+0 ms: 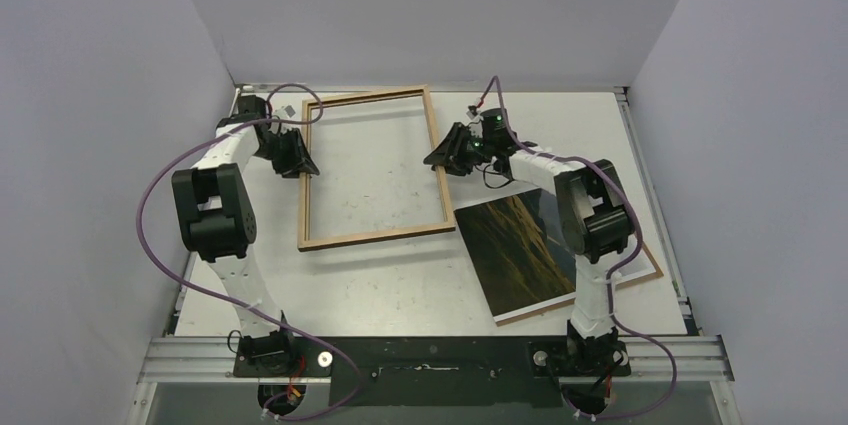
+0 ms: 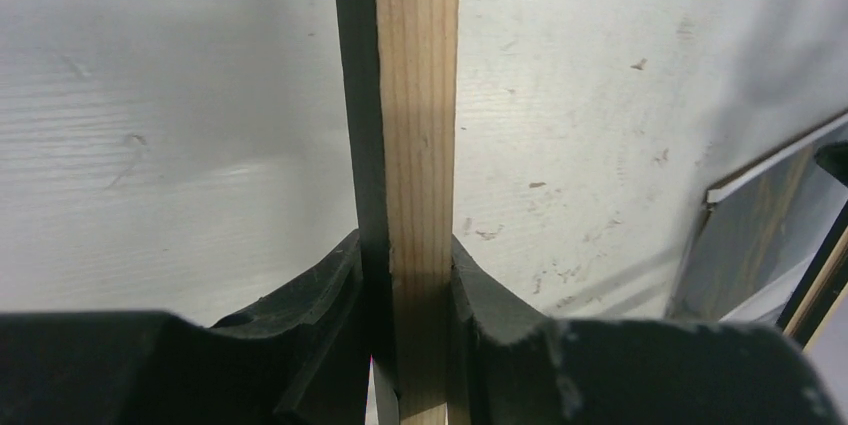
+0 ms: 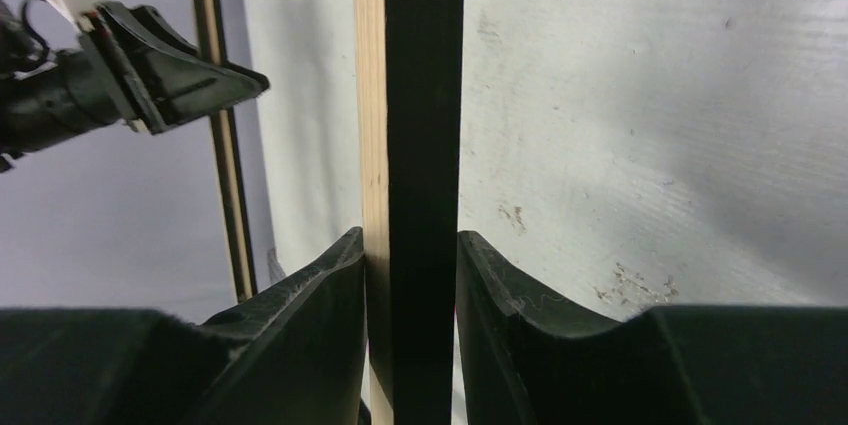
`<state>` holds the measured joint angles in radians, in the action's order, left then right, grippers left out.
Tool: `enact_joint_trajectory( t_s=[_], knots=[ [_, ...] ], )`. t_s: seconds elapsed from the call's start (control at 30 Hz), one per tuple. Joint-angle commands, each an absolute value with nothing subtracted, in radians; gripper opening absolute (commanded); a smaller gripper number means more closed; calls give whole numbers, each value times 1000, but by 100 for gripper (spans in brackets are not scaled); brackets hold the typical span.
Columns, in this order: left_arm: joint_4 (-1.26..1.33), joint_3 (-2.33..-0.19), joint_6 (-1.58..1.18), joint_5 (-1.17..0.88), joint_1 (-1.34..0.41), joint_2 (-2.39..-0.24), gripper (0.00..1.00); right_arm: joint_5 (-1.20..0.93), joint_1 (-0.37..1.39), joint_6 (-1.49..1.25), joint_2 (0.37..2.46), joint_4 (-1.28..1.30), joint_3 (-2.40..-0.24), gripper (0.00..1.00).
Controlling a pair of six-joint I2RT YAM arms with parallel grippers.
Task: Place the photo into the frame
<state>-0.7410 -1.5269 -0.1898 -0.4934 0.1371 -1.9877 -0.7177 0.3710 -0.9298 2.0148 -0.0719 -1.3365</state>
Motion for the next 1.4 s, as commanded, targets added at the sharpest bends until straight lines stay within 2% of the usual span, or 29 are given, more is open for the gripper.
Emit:
enact_joint_trajectory(
  t_s=[0.0, 0.23, 0.43, 0.8, 1.0, 1.1, 1.3, 1.37],
  knots=[
    [-740, -1576, -177, -439, 167, -1997, 0, -635, 421, -836, 2052, -40, -1354, 34],
    [-799, -1606, -130, -293, 169, -2039, 0, -570, 459, -798, 2104, -40, -1363, 33],
    [-770, -1558, -138, -282, 168, -2044, 9, -520, 484, -734, 2104, 50, -1364, 32],
    [-855, -1594, -182, -134, 167, -2075, 41, -316, 515, -663, 2075, 320, -1415, 28],
    [-890, -1623, -192, -97, 167, -2074, 49, -266, 532, -650, 2063, 393, -1436, 28],
    [-892, -1634, -196, -112, 167, -2042, 53, -271, 540, -634, 2059, 434, -1462, 32],
    [-905, -1660, -197, -93, 165, -1940, 67, -175, 538, -586, 2017, 545, -1545, 50],
    [-918, -1664, -196, -77, 165, -1900, 72, -156, 534, -569, 1972, 532, -1550, 50]
  ],
)
